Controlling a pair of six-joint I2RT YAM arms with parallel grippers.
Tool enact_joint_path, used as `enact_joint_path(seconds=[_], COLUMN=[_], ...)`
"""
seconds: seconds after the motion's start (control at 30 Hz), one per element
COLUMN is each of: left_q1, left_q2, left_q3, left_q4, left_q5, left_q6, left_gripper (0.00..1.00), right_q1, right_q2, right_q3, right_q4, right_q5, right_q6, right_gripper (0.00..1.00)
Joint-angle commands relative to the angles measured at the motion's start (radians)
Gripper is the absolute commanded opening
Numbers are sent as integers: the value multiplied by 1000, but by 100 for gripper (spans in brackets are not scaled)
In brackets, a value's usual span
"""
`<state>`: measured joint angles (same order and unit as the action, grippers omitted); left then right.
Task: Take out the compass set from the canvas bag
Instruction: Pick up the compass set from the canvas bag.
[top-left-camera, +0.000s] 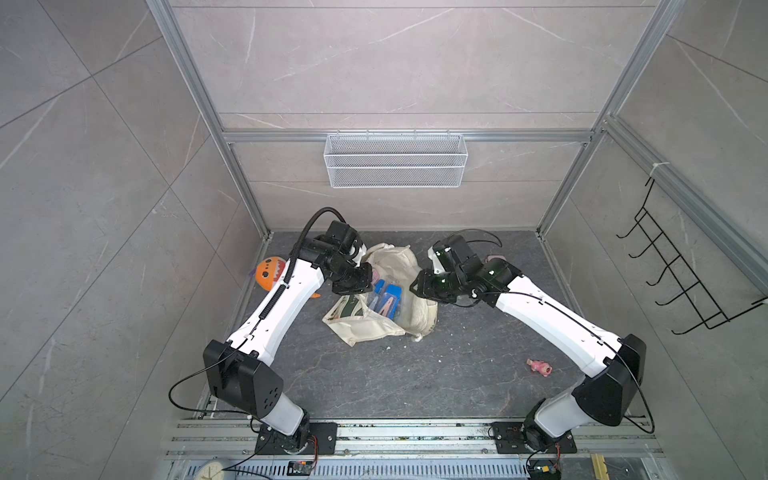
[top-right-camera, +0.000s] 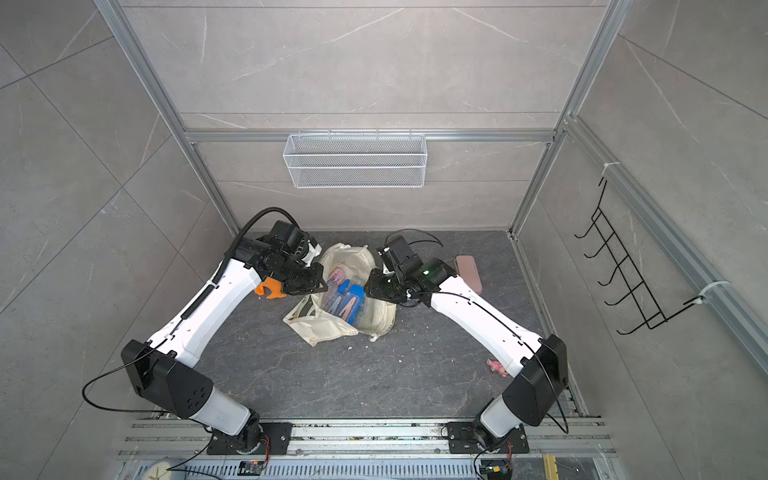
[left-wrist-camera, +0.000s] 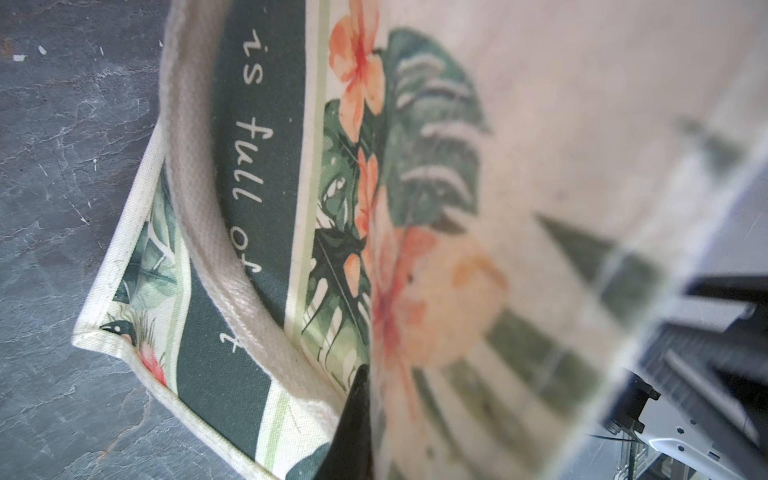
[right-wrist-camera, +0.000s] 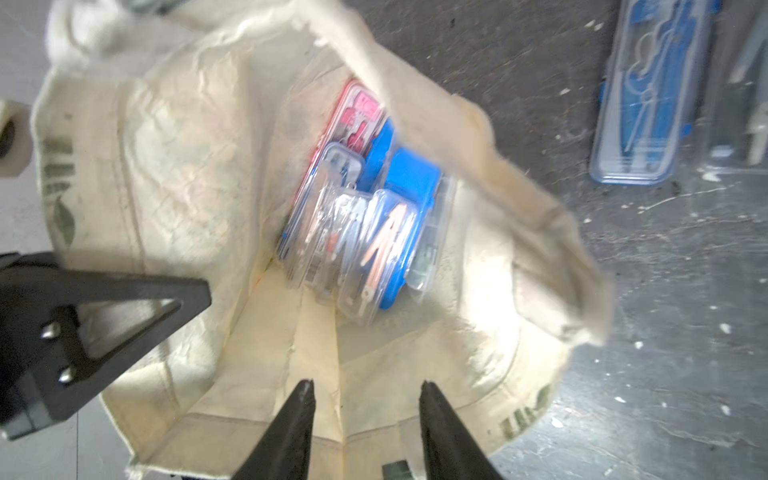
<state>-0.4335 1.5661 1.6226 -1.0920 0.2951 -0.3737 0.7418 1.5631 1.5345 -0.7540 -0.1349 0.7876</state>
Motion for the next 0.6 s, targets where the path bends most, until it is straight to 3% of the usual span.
enact_joint_path(seconds=[0.0, 0.57], left_q1=[-3, -3], left_q2=[-32, 29], left_q3=[5, 72], left_q4=[44, 16], left_q5=[39, 18], left_q6=[9, 5], left_gripper=[0, 0], right_q1=[47, 290], right_q2=[26, 250], right_q3=[-24, 16], right_q4=[32, -9], right_q5=[18, -148], right_q6=[46, -117], right_gripper=[43, 42])
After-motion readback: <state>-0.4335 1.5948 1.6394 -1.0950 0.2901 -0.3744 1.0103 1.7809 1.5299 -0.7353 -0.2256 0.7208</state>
